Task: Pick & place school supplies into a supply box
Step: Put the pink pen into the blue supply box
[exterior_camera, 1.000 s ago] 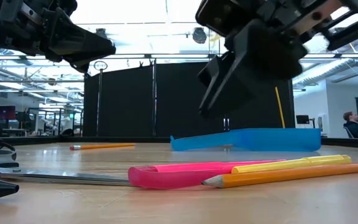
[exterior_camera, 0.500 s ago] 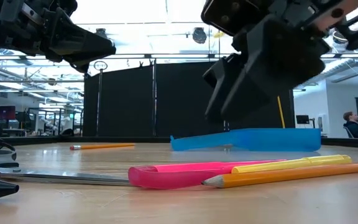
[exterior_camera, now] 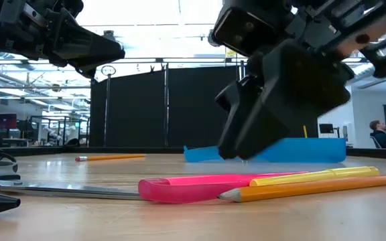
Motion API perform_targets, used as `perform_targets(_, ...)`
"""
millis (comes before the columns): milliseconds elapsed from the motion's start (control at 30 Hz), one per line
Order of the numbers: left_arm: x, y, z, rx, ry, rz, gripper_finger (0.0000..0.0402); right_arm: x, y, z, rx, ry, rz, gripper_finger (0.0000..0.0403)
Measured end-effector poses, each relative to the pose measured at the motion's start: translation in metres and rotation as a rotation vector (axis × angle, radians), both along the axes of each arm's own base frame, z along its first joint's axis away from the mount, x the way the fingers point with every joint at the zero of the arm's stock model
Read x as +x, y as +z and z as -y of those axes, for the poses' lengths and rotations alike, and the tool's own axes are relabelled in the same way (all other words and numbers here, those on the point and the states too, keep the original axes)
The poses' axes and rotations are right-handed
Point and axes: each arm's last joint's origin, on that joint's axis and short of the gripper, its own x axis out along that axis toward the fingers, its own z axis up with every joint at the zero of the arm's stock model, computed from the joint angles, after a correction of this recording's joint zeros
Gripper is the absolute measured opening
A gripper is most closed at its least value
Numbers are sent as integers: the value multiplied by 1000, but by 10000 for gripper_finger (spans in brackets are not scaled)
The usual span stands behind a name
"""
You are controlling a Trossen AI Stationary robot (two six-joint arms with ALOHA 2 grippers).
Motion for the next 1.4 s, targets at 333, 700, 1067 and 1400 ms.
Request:
perform_targets(333,0,0,0,4,-1,0,104,7,-10,-6,73,56,25,128)
perform_targets(700,0,-1,0,7,-1,-8,104,8,-17,-5,76,53,-20,128)
perform_targets(1067,0,-1,0,7,-1,-8,104,6,-19,-4,12,42,-20,128)
perform_targets(1400,0,-1,0,12,-1,-8,104,7,-20,-1,-50,-4,-12,128)
